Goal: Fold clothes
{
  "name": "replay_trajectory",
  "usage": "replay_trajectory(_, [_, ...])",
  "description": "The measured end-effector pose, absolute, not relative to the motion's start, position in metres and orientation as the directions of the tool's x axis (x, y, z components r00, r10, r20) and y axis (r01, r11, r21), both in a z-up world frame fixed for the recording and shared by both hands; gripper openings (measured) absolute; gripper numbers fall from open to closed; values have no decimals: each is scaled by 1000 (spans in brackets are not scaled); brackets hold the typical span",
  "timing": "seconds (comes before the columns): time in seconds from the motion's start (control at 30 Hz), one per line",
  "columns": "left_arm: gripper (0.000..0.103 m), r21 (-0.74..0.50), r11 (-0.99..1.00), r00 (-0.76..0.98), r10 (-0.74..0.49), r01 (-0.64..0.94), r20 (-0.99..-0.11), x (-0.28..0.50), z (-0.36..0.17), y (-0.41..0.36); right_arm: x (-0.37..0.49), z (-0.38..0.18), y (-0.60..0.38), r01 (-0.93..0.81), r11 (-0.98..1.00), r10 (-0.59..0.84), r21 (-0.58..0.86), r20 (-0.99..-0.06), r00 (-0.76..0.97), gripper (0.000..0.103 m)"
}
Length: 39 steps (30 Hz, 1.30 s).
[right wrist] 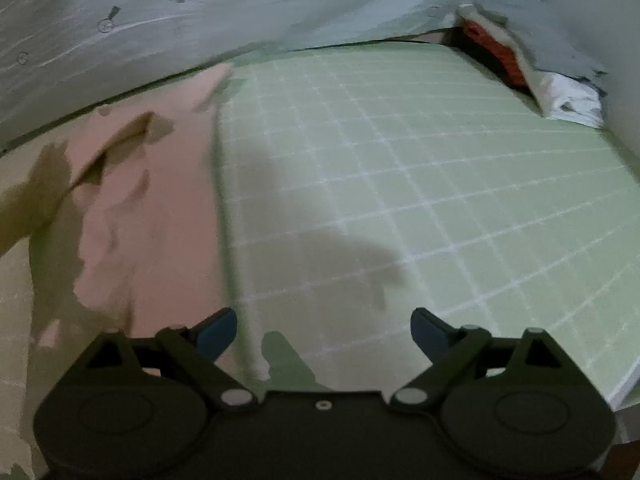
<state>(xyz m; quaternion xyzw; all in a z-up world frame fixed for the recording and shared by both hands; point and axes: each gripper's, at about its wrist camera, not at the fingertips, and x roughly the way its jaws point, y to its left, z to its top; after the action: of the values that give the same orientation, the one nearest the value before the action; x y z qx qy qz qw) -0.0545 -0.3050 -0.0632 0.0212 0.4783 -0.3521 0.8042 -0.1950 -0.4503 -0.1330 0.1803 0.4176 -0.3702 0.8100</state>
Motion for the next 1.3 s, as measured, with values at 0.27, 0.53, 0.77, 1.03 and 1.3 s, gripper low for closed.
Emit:
replay_trajectory(0.27, [82,-237,842,331,-427,484,-841,-78,-77,-297,-215,-133,-458,690,722,-439,-38,-797,415,103])
replay_trajectory(0.53, [87,-155,920,417,-308,361,-855,-71,-72,-252,-172,-122,-434,557,829,-341,46,-749,568,103])
replay_trajectory(0.77, [92,-108,950,460,-239,292,-855,-58,-67,-209,-116,-122,-390,417,905,-222,78,-752,621,98])
replay_trajectory(1.03, [92,-114,947,459,-248,301,-853,-48,-65,-198,-96,-127,-368,386,910,-137,152,-767,626,22])
replay_trajectory(1.3, [92,-145,912,415,-310,383,-856,-49,-71,-221,-123,-109,-368,406,896,-170,178,-708,686,2])
